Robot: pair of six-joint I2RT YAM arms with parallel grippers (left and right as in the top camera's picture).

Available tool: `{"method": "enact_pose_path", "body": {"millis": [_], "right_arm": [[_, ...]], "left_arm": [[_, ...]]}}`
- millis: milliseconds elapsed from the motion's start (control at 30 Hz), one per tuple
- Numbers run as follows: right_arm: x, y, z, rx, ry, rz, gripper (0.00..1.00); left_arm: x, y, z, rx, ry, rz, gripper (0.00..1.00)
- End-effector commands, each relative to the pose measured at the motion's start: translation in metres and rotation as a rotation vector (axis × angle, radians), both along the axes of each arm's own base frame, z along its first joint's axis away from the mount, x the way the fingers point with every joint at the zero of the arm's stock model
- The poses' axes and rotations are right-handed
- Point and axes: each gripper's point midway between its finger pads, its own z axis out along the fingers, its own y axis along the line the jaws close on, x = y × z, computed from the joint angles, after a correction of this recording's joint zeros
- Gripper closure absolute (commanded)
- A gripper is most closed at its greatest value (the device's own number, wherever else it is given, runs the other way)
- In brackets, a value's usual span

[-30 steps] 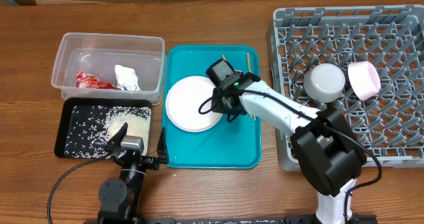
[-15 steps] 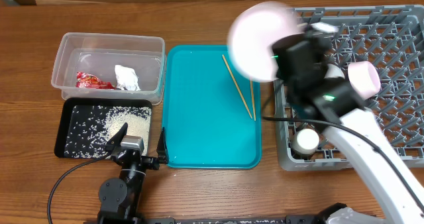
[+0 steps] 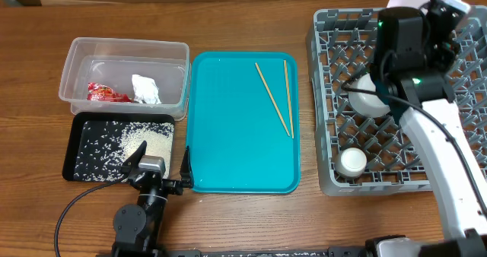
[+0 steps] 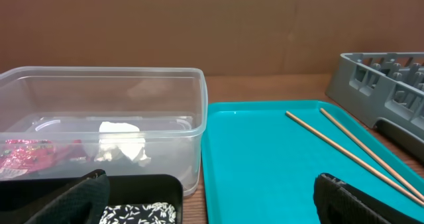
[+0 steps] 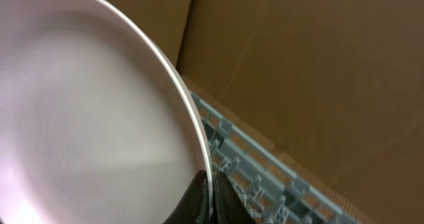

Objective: Sort waste into correct bins and load items into the dishwasher
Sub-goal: 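Lift the white plate and stand it upright in the rack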

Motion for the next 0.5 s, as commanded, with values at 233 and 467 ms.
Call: {"method": "enact_pose_path", "body": {"millis": [233, 467], "right_arm": [[0.048, 0.000, -0.048, -0.154, 0.208, 0.024, 0.96], [0.074, 0.003, -0.092, -0.204, 0.321, 0.054, 0.96]], "left_arm": [[0.000, 0.002, 0.000, -0.008, -0.004, 0.008, 0.00], [0.000, 0.002, 0.000, -0.008, -0.004, 0.008, 0.00]]}}
